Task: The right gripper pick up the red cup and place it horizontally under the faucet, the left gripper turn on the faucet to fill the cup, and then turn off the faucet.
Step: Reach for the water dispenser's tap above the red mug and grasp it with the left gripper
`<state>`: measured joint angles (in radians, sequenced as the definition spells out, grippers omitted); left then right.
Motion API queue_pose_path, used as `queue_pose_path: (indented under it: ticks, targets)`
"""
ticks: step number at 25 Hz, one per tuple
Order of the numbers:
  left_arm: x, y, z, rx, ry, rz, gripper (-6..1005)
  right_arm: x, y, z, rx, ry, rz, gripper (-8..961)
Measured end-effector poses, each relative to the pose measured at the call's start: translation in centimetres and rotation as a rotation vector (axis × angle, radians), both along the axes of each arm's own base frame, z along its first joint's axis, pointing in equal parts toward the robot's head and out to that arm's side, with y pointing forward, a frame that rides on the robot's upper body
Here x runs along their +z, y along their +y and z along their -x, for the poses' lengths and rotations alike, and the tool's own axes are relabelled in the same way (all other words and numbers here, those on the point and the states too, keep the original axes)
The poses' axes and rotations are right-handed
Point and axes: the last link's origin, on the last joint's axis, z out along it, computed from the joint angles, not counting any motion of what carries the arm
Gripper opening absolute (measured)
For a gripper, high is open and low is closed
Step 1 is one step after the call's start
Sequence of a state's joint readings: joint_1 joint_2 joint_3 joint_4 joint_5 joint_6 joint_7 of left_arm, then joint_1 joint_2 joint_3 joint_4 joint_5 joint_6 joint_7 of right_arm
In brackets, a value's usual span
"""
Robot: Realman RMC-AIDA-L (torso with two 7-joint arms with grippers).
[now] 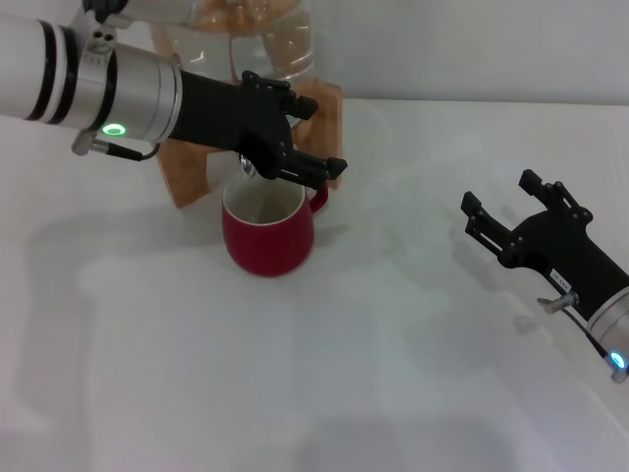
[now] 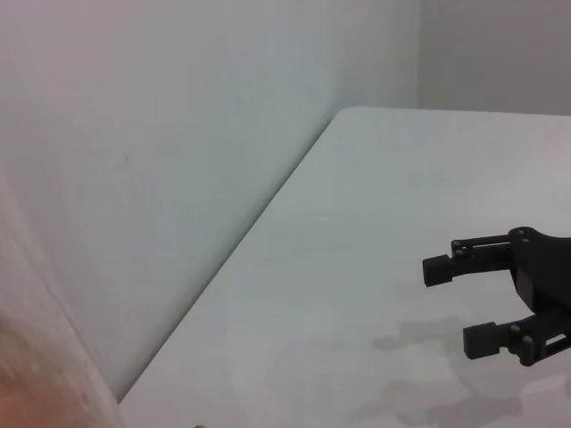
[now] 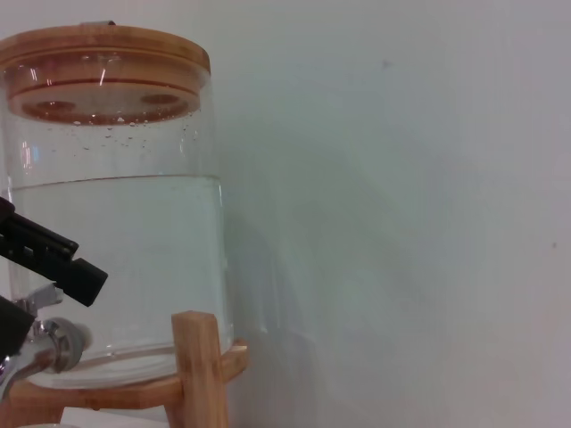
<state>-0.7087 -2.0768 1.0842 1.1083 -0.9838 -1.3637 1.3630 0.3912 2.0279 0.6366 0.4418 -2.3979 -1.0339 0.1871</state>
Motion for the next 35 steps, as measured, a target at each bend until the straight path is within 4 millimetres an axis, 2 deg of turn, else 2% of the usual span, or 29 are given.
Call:
queue_pose_path:
  ticks: [16,35]
  targets:
    - [0.47,-0.39,-0.16,0.002,0.0,0.009,857,0.07,0.09,-0.01,0.001,-0.003,-0.001,842]
    - [0.45,0.05,-0.06,-0.02,0.009,-0.022,857,0.08,0.13,0.01,0.002,-0.002,-0.001,842]
